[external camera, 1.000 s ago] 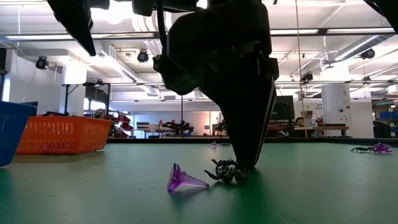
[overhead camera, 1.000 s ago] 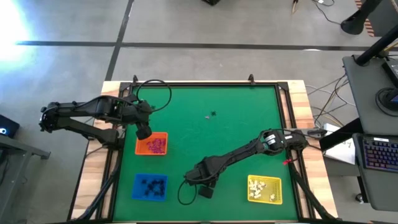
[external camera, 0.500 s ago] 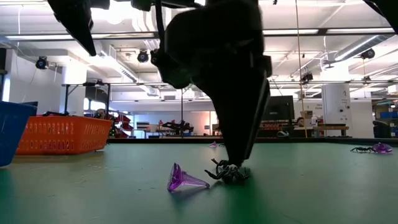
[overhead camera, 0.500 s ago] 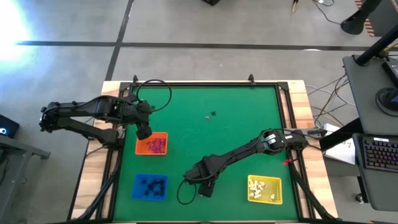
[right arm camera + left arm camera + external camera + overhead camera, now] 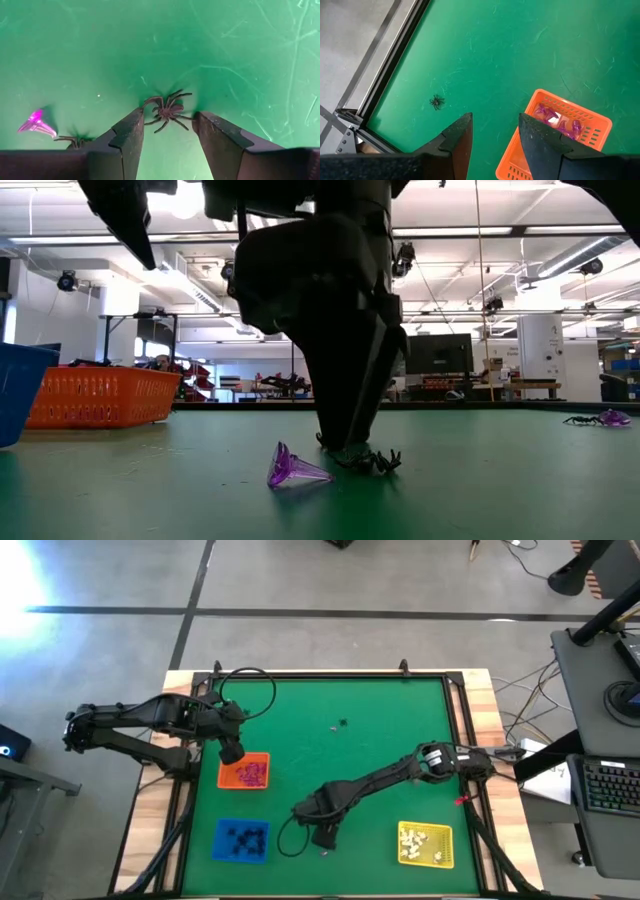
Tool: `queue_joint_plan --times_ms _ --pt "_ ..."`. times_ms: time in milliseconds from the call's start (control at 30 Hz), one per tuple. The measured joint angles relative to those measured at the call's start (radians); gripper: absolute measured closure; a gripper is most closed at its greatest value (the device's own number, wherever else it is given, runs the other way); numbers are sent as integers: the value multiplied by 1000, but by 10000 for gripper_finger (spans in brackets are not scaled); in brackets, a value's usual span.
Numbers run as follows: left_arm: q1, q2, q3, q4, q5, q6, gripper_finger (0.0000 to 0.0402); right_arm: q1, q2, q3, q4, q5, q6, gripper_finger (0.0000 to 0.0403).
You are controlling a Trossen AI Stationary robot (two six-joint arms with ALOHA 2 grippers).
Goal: Sort Halloween decoration
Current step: Put the black spider toy into the blue bin
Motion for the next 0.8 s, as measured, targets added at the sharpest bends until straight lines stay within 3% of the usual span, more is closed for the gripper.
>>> queue_joint_plan --times_ms 233,600,800 --pt "0 0 0 2 0 0 259 -22 7 -51 42 -35 3 244" --pt "0 0 0 3 0 0 259 -35 14 -19 30 -38 -8 363" --pt "0 0 0 3 0 0 259 -35 16 3 30 -30 -8 393"
